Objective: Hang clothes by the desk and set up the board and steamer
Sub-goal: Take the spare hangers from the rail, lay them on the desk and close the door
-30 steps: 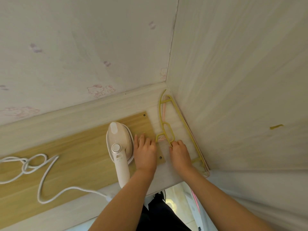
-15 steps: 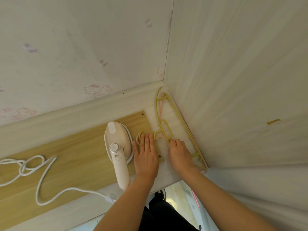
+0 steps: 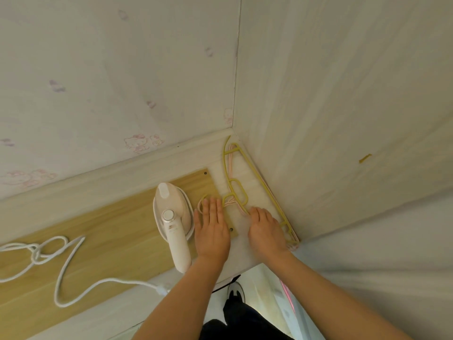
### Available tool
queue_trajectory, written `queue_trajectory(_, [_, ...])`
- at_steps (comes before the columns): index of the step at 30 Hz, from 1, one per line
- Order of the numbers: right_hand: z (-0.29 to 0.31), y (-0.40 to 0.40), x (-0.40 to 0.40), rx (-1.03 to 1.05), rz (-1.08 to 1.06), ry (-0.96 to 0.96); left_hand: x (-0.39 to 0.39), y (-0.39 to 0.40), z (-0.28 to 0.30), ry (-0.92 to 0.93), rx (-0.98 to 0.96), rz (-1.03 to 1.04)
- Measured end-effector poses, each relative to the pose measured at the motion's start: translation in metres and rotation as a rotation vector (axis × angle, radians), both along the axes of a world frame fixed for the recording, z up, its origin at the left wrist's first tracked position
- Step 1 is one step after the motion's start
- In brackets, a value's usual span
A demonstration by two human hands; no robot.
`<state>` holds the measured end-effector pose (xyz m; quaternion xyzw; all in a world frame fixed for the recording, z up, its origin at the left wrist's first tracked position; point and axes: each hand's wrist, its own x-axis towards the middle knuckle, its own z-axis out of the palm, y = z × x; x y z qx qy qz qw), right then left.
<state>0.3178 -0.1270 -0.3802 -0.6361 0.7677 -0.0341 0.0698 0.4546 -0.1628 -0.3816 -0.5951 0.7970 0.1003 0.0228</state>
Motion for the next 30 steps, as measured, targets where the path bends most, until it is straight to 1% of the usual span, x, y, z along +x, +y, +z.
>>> queue_trajectory(3, [0.009,0.009,-0.002,-0.005,-0.029,0.058,0.000,0.007,0.014,-0.090,0.020,-0.082])
queue_trajectory(6, [0.016,0.020,-0.003,-0.021,-0.059,0.088,0.003,0.015,0.022,-0.066,-0.027,-0.134])
queue_trajectory(8, [0.023,0.030,-0.001,-0.045,-0.078,0.105,0.008,0.022,0.026,0.035,-0.115,-0.180])
queue_trajectory(11, [0.037,0.049,0.008,-0.100,-0.111,0.107,0.018,0.033,0.041,0.155,-0.190,-0.332])
queue_trajectory(15, [0.054,0.081,0.028,-0.159,-0.167,0.134,0.035,0.050,0.059,0.257,-0.325,-0.459])
queue_trajectory(23, [0.101,0.157,0.073,-0.299,-0.280,0.186,0.064,0.101,0.079,0.429,-0.328,-0.572])
queue_trajectory(28, [0.136,0.209,0.085,-0.372,-0.370,0.233,0.059,0.126,0.106,0.589,-0.444,-0.736])
queue_trajectory(30, [0.149,0.228,0.086,-0.398,-0.403,0.229,0.051,0.138,0.120,0.660,-0.465,-0.765])
